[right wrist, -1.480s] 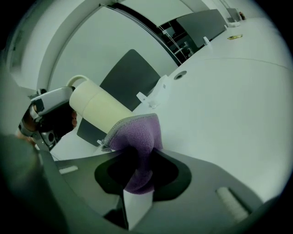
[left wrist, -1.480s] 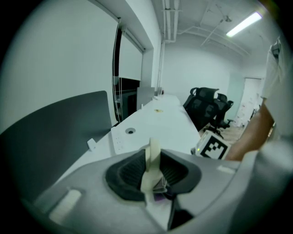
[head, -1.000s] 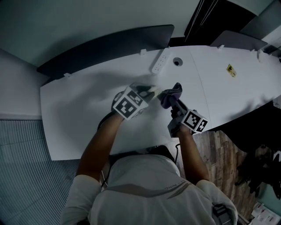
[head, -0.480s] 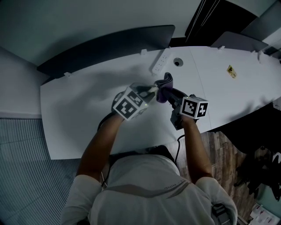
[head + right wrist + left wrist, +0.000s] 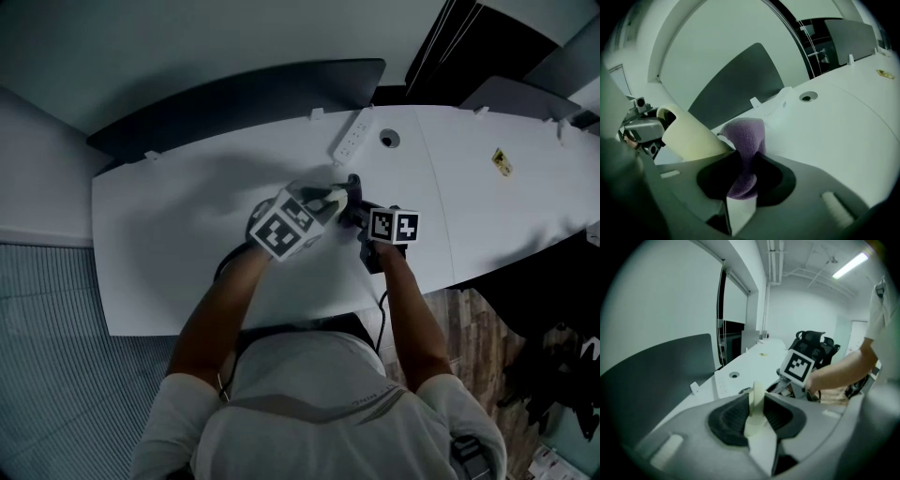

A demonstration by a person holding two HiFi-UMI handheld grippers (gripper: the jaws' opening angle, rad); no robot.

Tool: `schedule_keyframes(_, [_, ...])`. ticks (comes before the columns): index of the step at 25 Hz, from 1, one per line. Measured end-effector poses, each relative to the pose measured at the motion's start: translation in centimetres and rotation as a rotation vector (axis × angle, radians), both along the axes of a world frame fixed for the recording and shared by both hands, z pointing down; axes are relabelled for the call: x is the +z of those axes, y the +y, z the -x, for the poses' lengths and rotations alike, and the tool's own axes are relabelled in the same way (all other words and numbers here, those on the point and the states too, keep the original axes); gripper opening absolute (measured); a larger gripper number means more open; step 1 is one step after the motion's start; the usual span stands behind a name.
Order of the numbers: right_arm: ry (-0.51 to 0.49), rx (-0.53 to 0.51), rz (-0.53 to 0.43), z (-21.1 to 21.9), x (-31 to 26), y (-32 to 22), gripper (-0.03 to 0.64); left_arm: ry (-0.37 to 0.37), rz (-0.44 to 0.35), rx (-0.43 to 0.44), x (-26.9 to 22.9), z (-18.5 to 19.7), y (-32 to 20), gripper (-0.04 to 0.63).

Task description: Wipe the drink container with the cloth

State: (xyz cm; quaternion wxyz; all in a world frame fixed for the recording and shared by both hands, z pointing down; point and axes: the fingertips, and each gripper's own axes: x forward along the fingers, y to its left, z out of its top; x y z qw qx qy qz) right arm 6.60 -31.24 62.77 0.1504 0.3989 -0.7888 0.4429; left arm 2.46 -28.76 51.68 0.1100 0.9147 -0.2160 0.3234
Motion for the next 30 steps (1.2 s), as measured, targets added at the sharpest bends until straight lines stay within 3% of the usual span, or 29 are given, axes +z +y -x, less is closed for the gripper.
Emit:
schedule_keyframes(5, [0.033, -0.022, 0.065, 0.1, 3.3, 0.8, 0.097, 0.006, 0.001, -0.001, 0.0, 0.1, -0.1, 0.095])
schedule_keyframes(10, [0.003, -0.028, 0.05, -0.2, 3.5, 0.7, 0.097, 0.008, 0.002, -0.007, 0.0, 0.2, -0.1, 0.095])
schedule_keyframes(13, [-0.036, 0.014, -0.018, -1.2, 0.5, -0.4, 0.098, 0.01, 0.001, -0.01, 0.0, 0.2, -0.1, 0.095])
schedule_keyframes(16, [-0.133, 0.073, -0.124, -2.2, -4.6, -2.4, 0.098, 0.013, -0.002, -0.014, -0.1, 0.1, 0.0, 0.095])
schedule_keyframes(19, [-0.245, 0.067, -0.217, -2.0, -10.1, -3.9, 0.098, 0.013, -0.004, -0.015, -0.1, 0.0, 0.0, 0.095])
schedule_keyframes(23, [-0.401, -0.031, -0.248, 0.0, -15.0, -5.4, 0.098, 0.016, -0.006, -0.022, -0.2, 0.1, 0.0, 0.095])
schedule_keyframes(26, [-0.507, -0.184, -0.212, 2.8, -17.0, -6.4, 0.098, 0.015, -0.006, -0.022, -0.2, 0.1, 0.0, 0.095])
schedule_keyframes(30, [-0.426, -0.358, -0.089, 5.7, -15.5, -6.8, 0.098, 0.02, -0.008, -0.024, -0.1, 0.1, -0.1, 0.095])
